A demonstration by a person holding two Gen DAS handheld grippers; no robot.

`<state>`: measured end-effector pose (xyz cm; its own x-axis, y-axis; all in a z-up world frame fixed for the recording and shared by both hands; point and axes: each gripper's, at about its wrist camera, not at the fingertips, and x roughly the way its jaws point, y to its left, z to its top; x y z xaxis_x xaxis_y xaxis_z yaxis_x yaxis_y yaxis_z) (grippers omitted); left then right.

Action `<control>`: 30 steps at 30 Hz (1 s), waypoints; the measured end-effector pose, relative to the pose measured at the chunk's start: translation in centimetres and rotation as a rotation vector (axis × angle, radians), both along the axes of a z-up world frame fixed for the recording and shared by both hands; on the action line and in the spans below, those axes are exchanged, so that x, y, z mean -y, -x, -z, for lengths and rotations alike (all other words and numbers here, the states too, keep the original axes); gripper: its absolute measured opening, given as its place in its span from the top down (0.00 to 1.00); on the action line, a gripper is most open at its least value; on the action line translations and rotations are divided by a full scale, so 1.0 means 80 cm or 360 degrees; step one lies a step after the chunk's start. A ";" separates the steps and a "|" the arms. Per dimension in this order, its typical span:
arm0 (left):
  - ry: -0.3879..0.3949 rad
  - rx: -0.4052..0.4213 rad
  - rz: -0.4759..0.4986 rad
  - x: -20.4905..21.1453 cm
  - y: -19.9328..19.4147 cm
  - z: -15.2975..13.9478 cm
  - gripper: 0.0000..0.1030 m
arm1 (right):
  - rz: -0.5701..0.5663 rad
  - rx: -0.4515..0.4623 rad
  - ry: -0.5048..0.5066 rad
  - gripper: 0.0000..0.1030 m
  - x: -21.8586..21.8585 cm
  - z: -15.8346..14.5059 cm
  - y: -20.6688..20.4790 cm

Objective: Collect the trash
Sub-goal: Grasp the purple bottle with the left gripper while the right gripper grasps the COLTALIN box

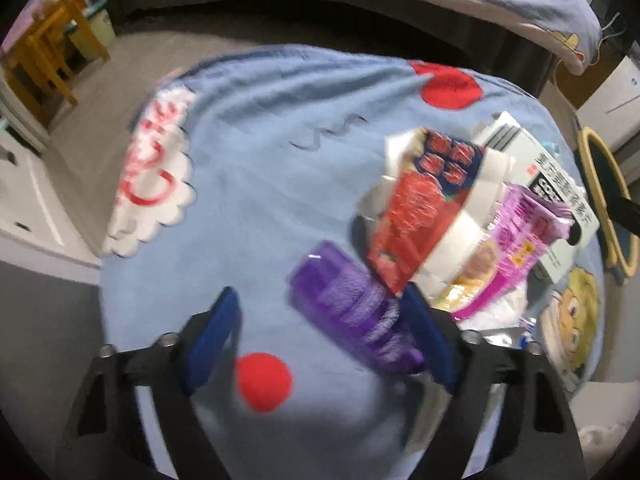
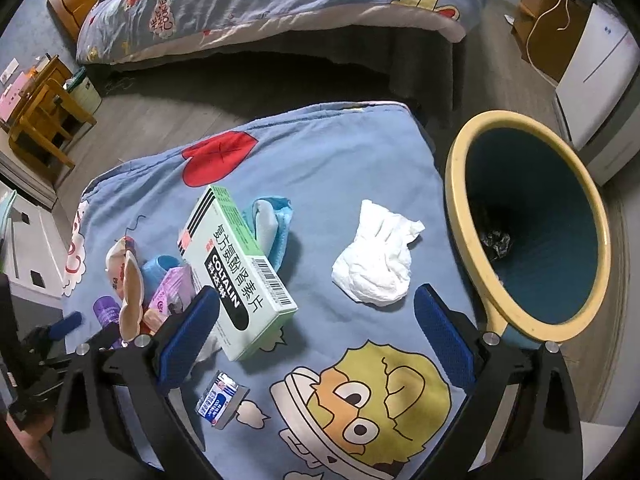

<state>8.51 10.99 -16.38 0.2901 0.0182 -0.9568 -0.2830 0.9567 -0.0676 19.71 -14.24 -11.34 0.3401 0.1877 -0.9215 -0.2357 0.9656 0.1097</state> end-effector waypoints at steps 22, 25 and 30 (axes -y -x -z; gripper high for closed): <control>-0.0115 -0.0020 0.0245 0.017 -0.026 0.007 0.65 | -0.0272 -0.0156 -0.0122 0.70 -0.037 0.023 0.004; -0.0129 -0.0028 0.0261 0.018 -0.026 0.010 0.65 | -0.0361 -0.0127 -0.0091 0.73 -0.049 0.017 0.012; -0.0141 -0.0068 0.0295 0.032 -0.032 0.019 0.66 | -0.0431 -0.0139 -0.0010 0.73 -0.058 0.028 0.016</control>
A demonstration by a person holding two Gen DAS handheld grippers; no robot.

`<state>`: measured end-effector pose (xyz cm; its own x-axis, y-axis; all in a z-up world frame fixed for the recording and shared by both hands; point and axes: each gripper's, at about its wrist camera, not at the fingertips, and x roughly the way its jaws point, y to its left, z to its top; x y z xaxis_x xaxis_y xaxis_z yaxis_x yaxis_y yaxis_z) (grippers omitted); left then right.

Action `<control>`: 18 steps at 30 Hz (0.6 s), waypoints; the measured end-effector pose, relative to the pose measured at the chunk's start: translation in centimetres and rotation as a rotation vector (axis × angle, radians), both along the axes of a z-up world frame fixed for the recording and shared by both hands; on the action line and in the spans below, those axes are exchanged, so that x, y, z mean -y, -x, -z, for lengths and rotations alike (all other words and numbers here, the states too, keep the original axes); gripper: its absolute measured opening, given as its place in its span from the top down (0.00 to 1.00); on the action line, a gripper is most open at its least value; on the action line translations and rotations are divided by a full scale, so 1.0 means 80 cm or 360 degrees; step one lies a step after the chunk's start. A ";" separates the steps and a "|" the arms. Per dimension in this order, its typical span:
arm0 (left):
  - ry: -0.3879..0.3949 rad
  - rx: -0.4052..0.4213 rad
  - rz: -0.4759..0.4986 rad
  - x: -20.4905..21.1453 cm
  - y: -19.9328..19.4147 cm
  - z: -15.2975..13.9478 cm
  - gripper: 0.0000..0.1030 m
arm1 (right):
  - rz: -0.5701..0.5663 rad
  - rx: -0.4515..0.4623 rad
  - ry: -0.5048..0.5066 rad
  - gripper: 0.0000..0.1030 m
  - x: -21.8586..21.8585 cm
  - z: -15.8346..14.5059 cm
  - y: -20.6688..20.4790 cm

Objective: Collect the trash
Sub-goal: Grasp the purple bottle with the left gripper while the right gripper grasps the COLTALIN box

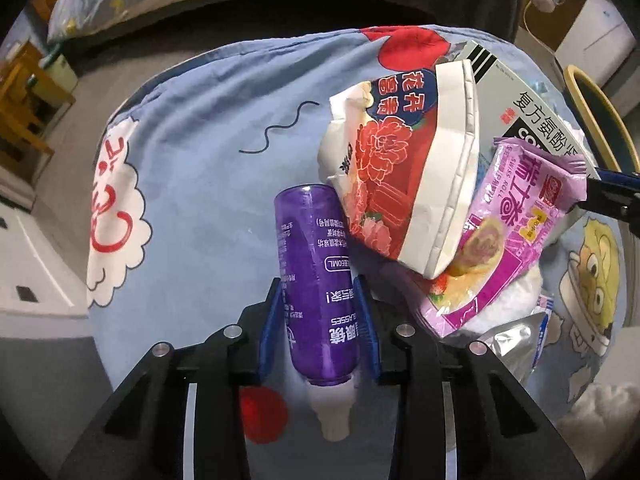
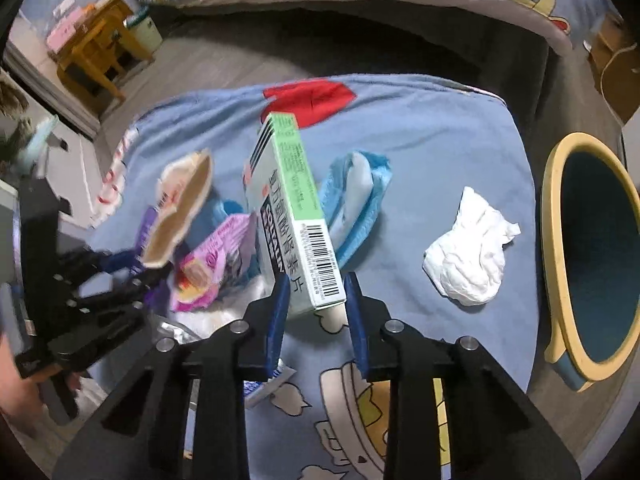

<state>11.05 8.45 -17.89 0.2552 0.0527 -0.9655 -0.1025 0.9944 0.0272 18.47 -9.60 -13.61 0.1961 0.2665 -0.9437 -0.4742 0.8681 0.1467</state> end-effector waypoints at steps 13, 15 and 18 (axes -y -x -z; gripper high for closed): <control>-0.0011 0.0336 -0.0063 -0.005 0.004 -0.085 0.67 | -0.0009 0.0201 -0.0115 0.81 0.009 -0.066 0.017; -0.0026 0.0376 -0.0061 -0.008 0.011 -0.096 0.68 | -0.0010 0.0259 -0.0124 0.81 0.013 -0.082 0.022; -0.0018 0.0452 -0.0038 -0.009 0.012 -0.112 0.68 | -0.0011 0.0345 -0.0128 0.82 0.021 -0.106 0.029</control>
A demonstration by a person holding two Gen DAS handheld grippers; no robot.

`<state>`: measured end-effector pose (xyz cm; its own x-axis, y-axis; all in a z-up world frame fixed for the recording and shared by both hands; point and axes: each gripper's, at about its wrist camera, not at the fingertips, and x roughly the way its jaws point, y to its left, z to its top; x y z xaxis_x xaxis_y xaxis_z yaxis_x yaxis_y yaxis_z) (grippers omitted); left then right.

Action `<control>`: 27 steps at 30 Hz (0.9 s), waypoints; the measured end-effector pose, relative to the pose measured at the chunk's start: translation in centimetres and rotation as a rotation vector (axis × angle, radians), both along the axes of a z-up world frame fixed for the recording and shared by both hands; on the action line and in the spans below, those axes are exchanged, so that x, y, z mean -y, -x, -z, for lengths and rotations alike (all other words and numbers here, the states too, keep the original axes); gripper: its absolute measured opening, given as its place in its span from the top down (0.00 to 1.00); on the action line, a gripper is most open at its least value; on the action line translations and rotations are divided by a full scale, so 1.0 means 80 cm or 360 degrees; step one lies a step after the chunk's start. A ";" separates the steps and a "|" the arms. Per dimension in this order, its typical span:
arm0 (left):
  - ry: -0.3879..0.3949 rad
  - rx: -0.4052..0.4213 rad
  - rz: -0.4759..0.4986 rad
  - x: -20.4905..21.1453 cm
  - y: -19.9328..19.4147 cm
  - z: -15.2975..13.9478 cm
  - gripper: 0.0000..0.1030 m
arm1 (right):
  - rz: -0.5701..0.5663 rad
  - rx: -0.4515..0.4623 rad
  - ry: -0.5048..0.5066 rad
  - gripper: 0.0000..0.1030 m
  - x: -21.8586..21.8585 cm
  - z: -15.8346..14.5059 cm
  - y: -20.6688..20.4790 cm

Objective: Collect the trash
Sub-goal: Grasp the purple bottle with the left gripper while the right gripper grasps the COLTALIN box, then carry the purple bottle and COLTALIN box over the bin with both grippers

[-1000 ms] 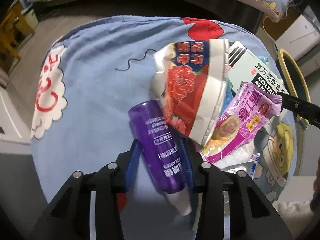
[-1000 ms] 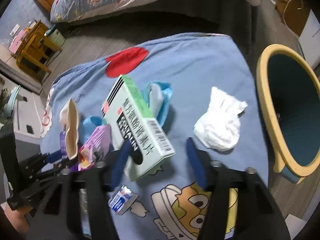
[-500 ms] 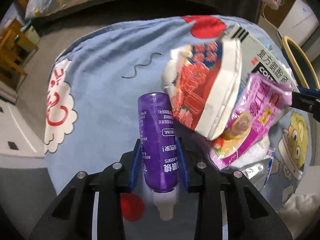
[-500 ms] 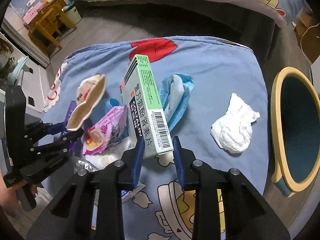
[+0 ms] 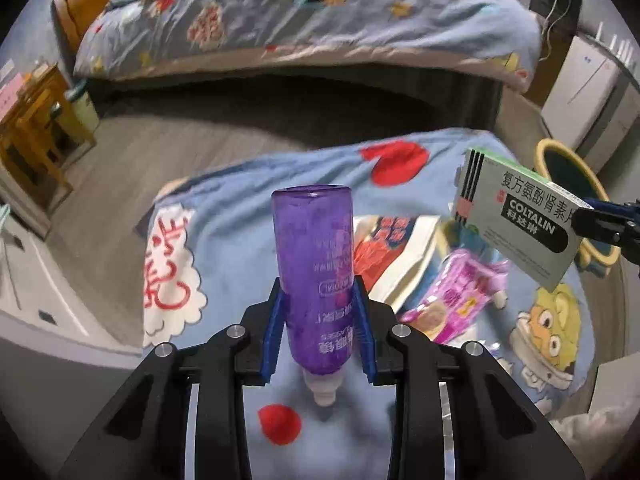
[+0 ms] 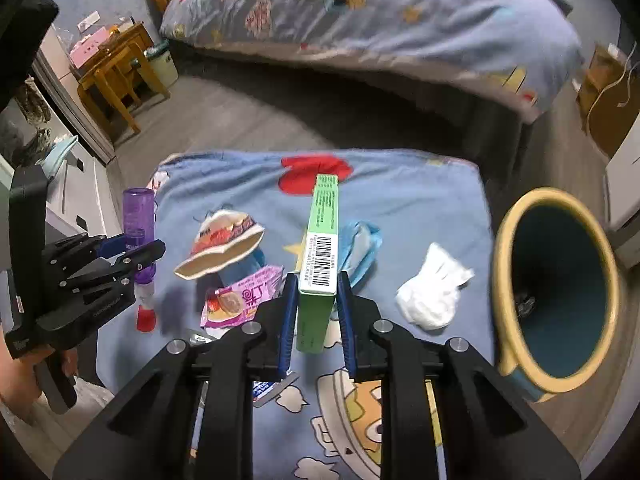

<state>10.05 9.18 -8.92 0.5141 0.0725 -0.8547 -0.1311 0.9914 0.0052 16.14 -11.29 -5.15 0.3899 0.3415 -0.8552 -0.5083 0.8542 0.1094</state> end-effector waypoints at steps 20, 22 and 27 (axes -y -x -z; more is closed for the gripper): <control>0.0026 0.0240 0.0242 0.077 -0.008 -0.059 0.68 | 0.0277 0.0323 -0.0150 0.82 0.121 -0.100 0.003; 0.0028 0.0234 0.0261 0.085 -0.010 -0.058 0.68 | 0.0304 0.0336 -0.0172 0.82 0.136 -0.104 -0.002; 0.0021 0.0231 0.0300 0.109 -0.018 -0.058 0.68 | 0.0368 0.0370 -0.0180 0.82 0.175 -0.110 -0.010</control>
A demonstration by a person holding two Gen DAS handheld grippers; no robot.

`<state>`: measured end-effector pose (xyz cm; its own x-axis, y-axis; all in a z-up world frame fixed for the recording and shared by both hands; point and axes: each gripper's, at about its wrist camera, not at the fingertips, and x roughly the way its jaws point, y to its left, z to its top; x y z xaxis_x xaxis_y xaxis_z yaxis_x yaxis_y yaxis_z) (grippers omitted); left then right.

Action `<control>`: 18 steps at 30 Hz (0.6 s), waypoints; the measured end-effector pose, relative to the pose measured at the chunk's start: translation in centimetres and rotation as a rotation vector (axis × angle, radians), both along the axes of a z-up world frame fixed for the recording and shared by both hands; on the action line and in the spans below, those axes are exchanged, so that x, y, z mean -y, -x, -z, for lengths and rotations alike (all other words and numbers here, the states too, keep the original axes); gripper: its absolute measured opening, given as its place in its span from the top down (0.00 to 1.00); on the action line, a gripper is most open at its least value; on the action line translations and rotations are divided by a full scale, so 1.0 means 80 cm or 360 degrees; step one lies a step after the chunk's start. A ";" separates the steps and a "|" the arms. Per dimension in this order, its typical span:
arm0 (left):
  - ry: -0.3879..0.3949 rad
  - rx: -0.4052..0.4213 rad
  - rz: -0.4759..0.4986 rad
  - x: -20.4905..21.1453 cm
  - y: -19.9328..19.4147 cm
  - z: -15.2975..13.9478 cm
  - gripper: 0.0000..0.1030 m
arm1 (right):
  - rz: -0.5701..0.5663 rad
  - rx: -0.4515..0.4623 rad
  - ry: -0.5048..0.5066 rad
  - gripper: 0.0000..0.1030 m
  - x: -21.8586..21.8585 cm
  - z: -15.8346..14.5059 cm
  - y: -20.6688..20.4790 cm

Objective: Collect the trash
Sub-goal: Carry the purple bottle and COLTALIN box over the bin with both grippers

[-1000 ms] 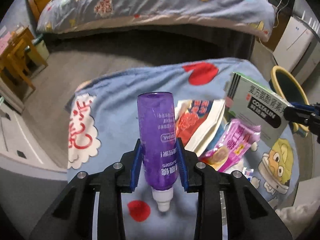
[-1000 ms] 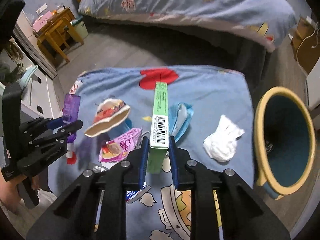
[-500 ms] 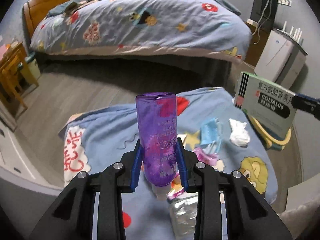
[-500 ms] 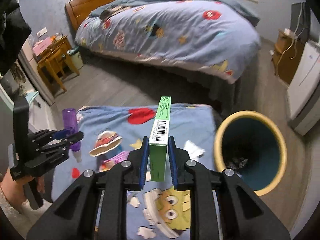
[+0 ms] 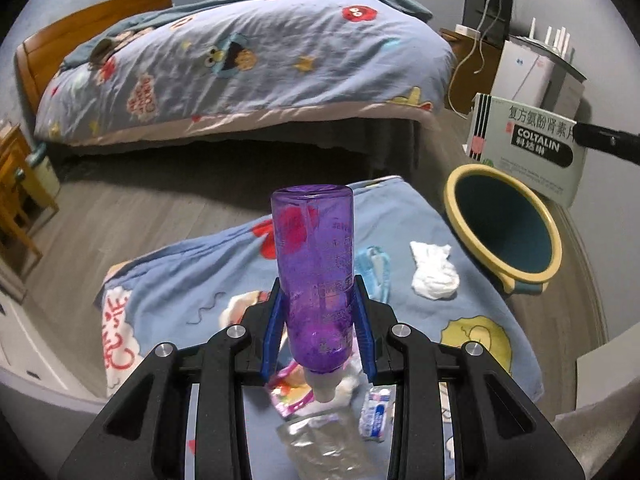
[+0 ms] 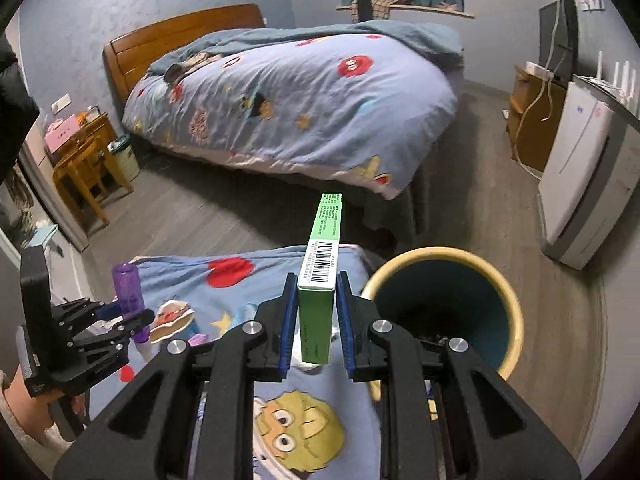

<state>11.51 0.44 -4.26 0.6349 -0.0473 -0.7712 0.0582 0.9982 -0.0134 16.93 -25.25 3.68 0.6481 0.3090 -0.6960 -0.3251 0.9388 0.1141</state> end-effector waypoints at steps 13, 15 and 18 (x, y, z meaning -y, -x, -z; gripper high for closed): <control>-0.0026 0.0043 0.0201 0.100 -0.029 -0.012 0.68 | 0.0225 -0.0049 -0.0051 0.82 0.109 0.018 -0.035; -0.0005 0.0051 0.0223 0.114 -0.035 -0.015 0.68 | 0.0260 -0.0063 -0.0080 0.82 0.128 0.021 -0.042; 0.0048 0.0052 0.0255 0.140 -0.048 -0.017 0.68 | 0.0329 -0.0094 -0.0116 0.82 0.158 0.029 -0.053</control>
